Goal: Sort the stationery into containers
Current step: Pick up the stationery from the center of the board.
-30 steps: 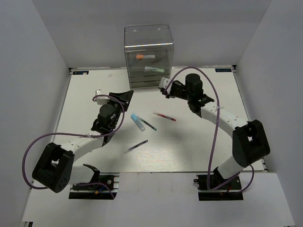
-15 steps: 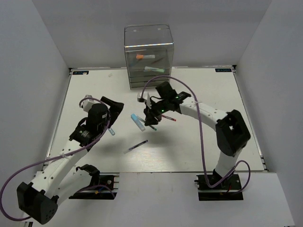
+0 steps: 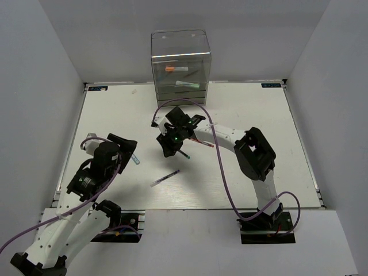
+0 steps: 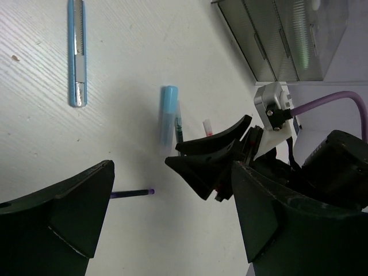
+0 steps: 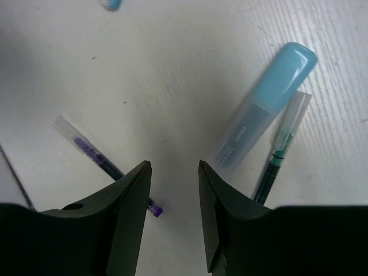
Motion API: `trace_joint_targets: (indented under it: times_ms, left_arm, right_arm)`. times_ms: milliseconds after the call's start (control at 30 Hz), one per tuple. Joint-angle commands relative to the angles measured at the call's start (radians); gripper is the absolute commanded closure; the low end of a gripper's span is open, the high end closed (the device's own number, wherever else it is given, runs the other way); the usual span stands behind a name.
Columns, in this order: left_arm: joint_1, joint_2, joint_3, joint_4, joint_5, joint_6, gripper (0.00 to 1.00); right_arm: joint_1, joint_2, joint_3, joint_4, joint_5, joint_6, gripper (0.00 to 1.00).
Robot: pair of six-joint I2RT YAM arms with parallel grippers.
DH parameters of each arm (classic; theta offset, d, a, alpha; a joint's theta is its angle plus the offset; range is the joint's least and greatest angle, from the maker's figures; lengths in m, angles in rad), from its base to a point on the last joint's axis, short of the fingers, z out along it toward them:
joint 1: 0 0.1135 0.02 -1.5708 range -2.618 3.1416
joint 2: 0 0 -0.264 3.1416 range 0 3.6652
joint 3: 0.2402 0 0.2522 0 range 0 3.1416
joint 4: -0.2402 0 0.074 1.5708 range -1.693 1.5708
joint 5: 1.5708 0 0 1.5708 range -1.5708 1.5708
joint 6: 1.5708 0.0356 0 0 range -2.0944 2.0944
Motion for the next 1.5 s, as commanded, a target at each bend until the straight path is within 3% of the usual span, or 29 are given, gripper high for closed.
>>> trace_joint_targets:
  times_ms: [0, 267, 500, 1033, 1200, 1467]
  left_arm:
    - [0.006, -0.013, -0.025, -0.069, -0.028, -0.034, 0.07]
    - [0.006, -0.002, -0.025, -0.069, -0.008, -0.034, 0.07]
    - [0.006, 0.007, -0.025, -0.06, 0.01, -0.043, 0.06]
    - [0.006, -0.011, -0.025, -0.06, 0.01, -0.052, 0.06]
    - [0.006, -0.001, -0.016, -0.06, 0.01, -0.052, 0.06]
    - [0.006, -0.001, -0.015, -0.078, 0.001, -0.052, 0.06]
  right_arm:
    - [0.017, 0.022, 0.042, 0.003, 0.151, 0.074, 0.55]
    - [0.028, 0.046, 0.031, 0.031, 0.259, 0.082, 0.54]
    - [0.038, 0.09, 0.033, 0.051, 0.294, 0.064, 0.46]
    - [0.049, 0.112, 0.039, 0.088, 0.351, 0.021, 0.46]
    - [0.052, 0.182, 0.172, 0.042, 0.362, -0.018, 0.45]
    - [0.052, 0.225, 0.197, 0.054, 0.375, -0.029, 0.45]
